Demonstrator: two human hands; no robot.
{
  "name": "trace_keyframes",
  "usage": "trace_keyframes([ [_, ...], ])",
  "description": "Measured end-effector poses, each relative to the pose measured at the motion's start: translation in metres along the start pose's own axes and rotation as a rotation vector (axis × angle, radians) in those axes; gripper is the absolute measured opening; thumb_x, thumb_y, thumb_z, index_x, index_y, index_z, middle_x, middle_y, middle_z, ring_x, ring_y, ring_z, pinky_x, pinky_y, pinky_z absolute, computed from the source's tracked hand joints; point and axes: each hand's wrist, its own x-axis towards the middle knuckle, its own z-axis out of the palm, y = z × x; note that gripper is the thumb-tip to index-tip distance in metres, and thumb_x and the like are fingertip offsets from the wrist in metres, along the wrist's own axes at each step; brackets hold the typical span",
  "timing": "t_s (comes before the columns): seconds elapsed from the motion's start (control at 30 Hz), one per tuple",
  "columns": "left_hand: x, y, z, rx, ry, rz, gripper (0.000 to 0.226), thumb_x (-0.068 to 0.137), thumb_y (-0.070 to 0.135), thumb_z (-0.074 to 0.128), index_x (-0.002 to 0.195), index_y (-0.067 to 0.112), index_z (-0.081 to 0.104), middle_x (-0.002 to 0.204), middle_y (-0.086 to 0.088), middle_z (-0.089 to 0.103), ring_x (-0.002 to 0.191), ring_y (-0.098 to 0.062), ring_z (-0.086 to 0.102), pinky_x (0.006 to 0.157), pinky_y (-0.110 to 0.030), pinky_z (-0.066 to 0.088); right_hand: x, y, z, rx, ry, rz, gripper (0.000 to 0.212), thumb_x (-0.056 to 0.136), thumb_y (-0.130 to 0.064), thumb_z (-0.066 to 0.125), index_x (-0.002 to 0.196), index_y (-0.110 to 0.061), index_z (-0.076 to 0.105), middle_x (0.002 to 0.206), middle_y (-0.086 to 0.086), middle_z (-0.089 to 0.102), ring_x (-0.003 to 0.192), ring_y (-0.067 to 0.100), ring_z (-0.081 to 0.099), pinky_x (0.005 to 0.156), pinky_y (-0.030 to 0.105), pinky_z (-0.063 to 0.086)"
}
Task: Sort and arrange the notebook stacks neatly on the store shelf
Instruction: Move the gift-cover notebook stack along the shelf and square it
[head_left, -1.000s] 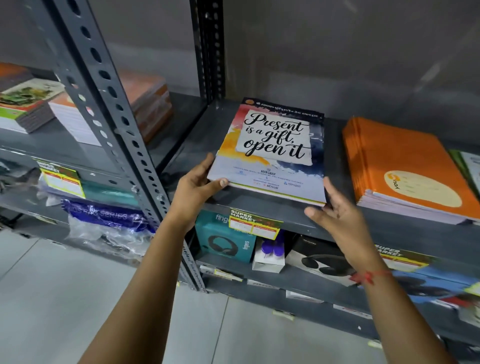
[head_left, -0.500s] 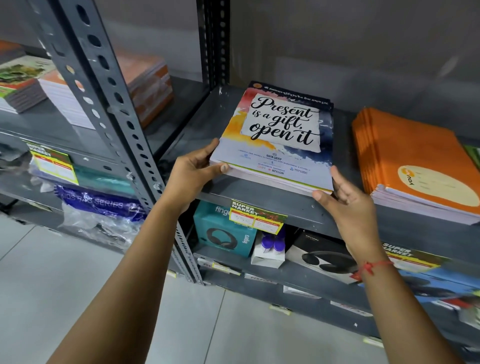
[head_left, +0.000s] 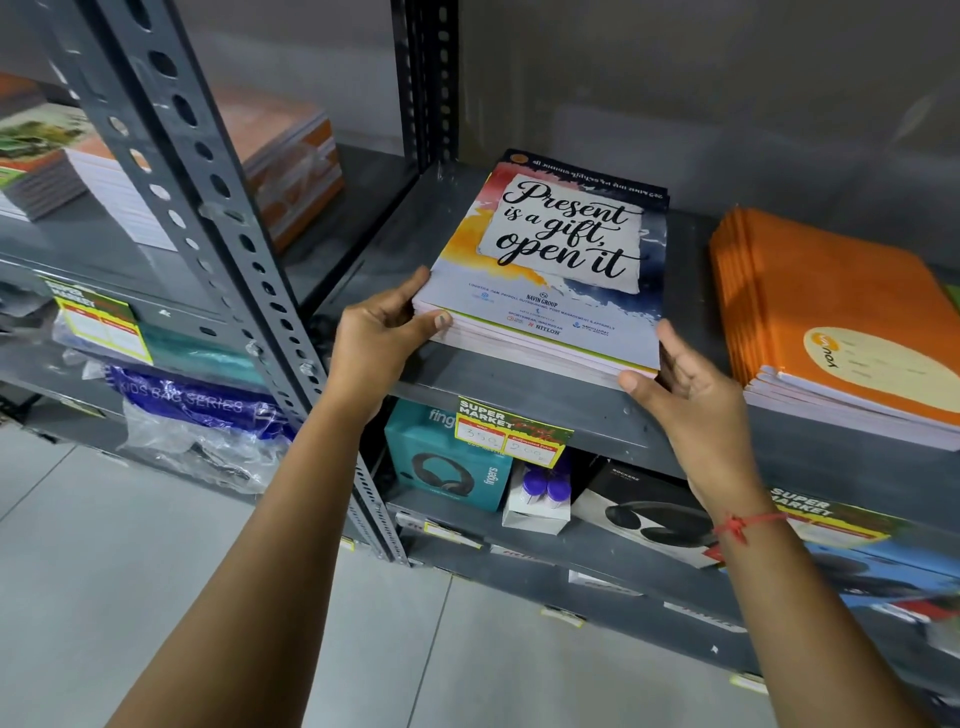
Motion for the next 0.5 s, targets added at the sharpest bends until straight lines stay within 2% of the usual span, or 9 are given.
trace_keyframes([
  [0.07,-0.0012,0.0004,0.0011,-0.004,0.002,-0.001,0.055,0.081,0.000,0.065,0.133,0.006,0.048,0.116,0.004,0.061,0.073,0.019,0.062,0.086,-0.004,0.048,0.0005,-0.0005,-0.0004,0.008,-0.017,0.014,0.071,0.081,-0.007,0.066,0.143,-0.019,0.034,0.089,-0.050,0.054,0.087,-0.032,0.053,0.086,0.000,0.043],
  [0.2,-0.0016,0.0007,0.0028,-0.016,0.014,-0.005,0.054,0.081,-0.001,0.065,0.132,0.005,0.049,0.115,0.004,0.061,0.072,0.018,0.062,0.086,-0.006,0.049,0.0006,-0.0017,0.0003,0.033,-0.013,0.015,0.070,0.082,-0.007,0.065,0.144,-0.018,0.033,0.099,-0.039,0.054,0.094,-0.022,0.055,0.102,0.020,0.043],
  [0.3,-0.0014,0.0004,0.0028,-0.013,0.023,-0.001,0.054,0.080,-0.001,0.065,0.131,0.005,0.049,0.114,0.003,0.062,0.071,0.018,0.062,0.083,-0.004,0.049,0.0000,-0.0018,0.0016,0.049,-0.007,0.017,0.070,0.082,-0.008,0.065,0.144,-0.017,0.033,0.105,-0.035,0.055,0.093,-0.022,0.057,0.104,0.024,0.042],
  [0.37,-0.0011,0.0002,0.0029,-0.012,0.030,0.001,0.054,0.080,-0.001,0.066,0.131,0.006,0.050,0.114,0.004,0.062,0.071,0.019,0.062,0.080,-0.002,0.049,-0.0002,-0.0011,0.0023,0.057,0.006,0.012,0.068,0.083,-0.009,0.065,0.143,-0.017,0.035,0.110,-0.031,0.055,0.092,-0.024,0.057,0.102,0.020,0.043],
  [0.47,-0.0007,-0.0003,0.0031,-0.013,0.037,0.004,0.053,0.080,-0.001,0.066,0.131,0.006,0.050,0.113,0.002,0.063,0.070,0.018,0.062,0.076,-0.001,0.049,-0.0007,0.0004,0.0034,0.010,0.034,-0.015,0.065,0.083,-0.013,0.065,0.142,-0.017,0.038,0.103,-0.038,0.050,0.086,-0.033,0.052,0.088,0.001,0.042],
  [0.5,-0.0005,-0.0004,0.0030,-0.015,0.037,0.005,0.053,0.080,-0.001,0.066,0.131,0.006,0.050,0.113,0.002,0.063,0.071,0.018,0.062,0.076,-0.001,0.049,-0.0012,0.0008,0.0034,-0.003,0.045,-0.018,0.065,0.083,-0.015,0.066,0.141,-0.018,0.039,0.102,-0.040,0.048,0.085,-0.034,0.050,0.088,0.001,0.041],
])
